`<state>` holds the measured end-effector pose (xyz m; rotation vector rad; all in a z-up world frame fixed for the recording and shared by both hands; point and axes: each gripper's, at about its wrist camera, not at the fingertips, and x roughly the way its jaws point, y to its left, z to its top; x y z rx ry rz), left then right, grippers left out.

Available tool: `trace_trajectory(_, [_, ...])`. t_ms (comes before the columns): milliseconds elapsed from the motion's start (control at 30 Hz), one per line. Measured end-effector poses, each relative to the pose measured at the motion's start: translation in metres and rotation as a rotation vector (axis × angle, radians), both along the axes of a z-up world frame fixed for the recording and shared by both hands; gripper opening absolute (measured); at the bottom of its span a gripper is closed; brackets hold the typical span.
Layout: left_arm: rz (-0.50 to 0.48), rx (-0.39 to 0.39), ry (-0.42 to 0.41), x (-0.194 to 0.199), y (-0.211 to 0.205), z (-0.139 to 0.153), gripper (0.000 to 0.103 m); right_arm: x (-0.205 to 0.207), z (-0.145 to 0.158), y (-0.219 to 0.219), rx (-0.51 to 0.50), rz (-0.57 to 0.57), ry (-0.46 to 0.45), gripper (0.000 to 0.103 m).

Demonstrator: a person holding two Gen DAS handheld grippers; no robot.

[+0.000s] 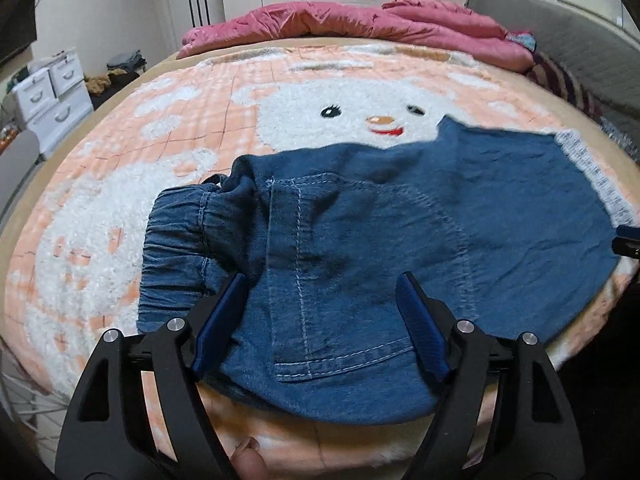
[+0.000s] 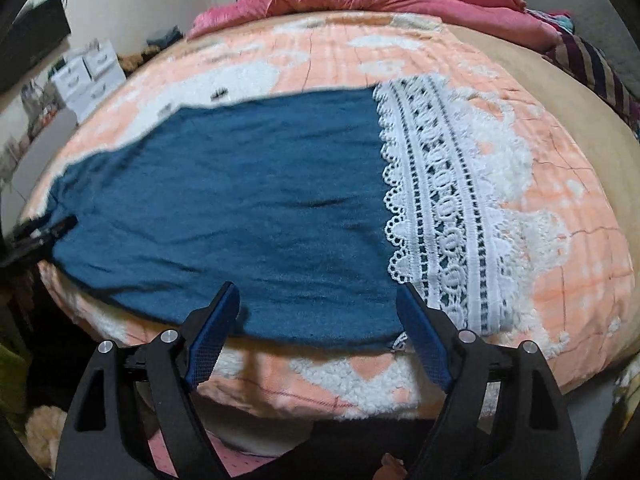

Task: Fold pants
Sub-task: 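Lay the lace hem down and open both grippers, then move both open grippers over the white lace hem of the pants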

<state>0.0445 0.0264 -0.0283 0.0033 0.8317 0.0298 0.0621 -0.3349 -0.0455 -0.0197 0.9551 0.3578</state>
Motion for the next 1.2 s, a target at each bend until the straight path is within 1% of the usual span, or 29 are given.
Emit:
trace_trajectory(67, [-0.009, -0.031, -0.006, -0.008, -0.001, 0.010, 0.075, -0.012, 0.014, -0.007, 0.053, 0.001, -0.044, 0.080])
trace_trajectory(133, [-0.031, -0.053, -0.023, -0.016, -0.007, 0.022, 0.078, -0.022, 0.026, -0.015, 0.068, -0.015, -0.080, 0.080])
trace_trajectory(233, [-0.068, -0.055, -0.066, -0.022, -0.020, 0.042, 0.083, -0.033, 0.040, -0.034, 0.095, -0.075, -0.123, 0.092])
trace_trajectory(300, [-0.114, -0.073, -0.095, -0.022, -0.033, 0.057, 0.086, -0.037, 0.046, -0.046, 0.116, -0.108, -0.139, 0.092])
trace_trajectory(400, [-0.184, -0.079, -0.124, -0.015, -0.058, 0.073, 0.089, -0.038, 0.046, -0.060, 0.129, -0.156, -0.138, 0.092])
trace_trajectory(567, [-0.309, -0.050, -0.126, 0.016, -0.108, 0.085, 0.091, -0.040, 0.037, -0.073, 0.154, -0.200, -0.119, 0.092])
trace_trajectory(667, [-0.376, -0.033, -0.102, 0.042, -0.142, 0.085, 0.091, -0.038, 0.032, -0.077, 0.162, -0.222, -0.111, 0.092])
trace_trajectory(800, [-0.481, 0.008, -0.068, 0.080, -0.191, 0.081, 0.091, -0.030, 0.025, -0.084, 0.224, -0.252, -0.086, 0.092])
trace_trajectory(833, [-0.499, 0.010, -0.062, 0.085, -0.198, 0.080, 0.091, -0.028, 0.024, -0.084, 0.236, -0.253, -0.081, 0.092])
trace_trajectory(933, [-0.578, 0.012, -0.024, 0.119, -0.230, 0.071, 0.091, -0.021, 0.018, -0.084, 0.249, -0.261, -0.066, 0.092])
trace_trajectory(967, [-0.588, 0.012, -0.014, 0.127, -0.236, 0.069, 0.091, -0.020, 0.017, -0.084, 0.254, -0.265, -0.062, 0.092])
trace_trajectory(1000, [-0.606, 0.001, 0.006, 0.138, -0.242, 0.064, 0.091, -0.018, 0.015, -0.084, 0.259, -0.269, -0.058, 0.092])
trace_trajectory(1033, [-0.625, -0.027, 0.033, 0.149, -0.247, 0.060, 0.091, -0.014, 0.013, -0.084, 0.266, -0.274, -0.051, 0.092])
trace_trajectory(1067, [-0.638, -0.081, 0.065, 0.164, -0.250, 0.054, 0.091, -0.012, 0.012, -0.084, 0.265, -0.282, -0.045, 0.092])
trace_trajectory(1100, [-0.638, -0.111, 0.093, 0.176, -0.253, 0.048, 0.091, -0.009, 0.011, -0.084, 0.260, -0.293, -0.040, 0.092])
trace_trajectory(1133, [-0.627, -0.118, 0.108, 0.187, -0.256, 0.043, 0.091, -0.006, 0.010, -0.084, 0.260, -0.296, -0.041, 0.092])
trace_trajectory(1200, [-0.637, -0.117, 0.108, 0.202, -0.263, 0.037, 0.091, -0.002, 0.009, -0.085, 0.263, -0.305, -0.039, 0.092])
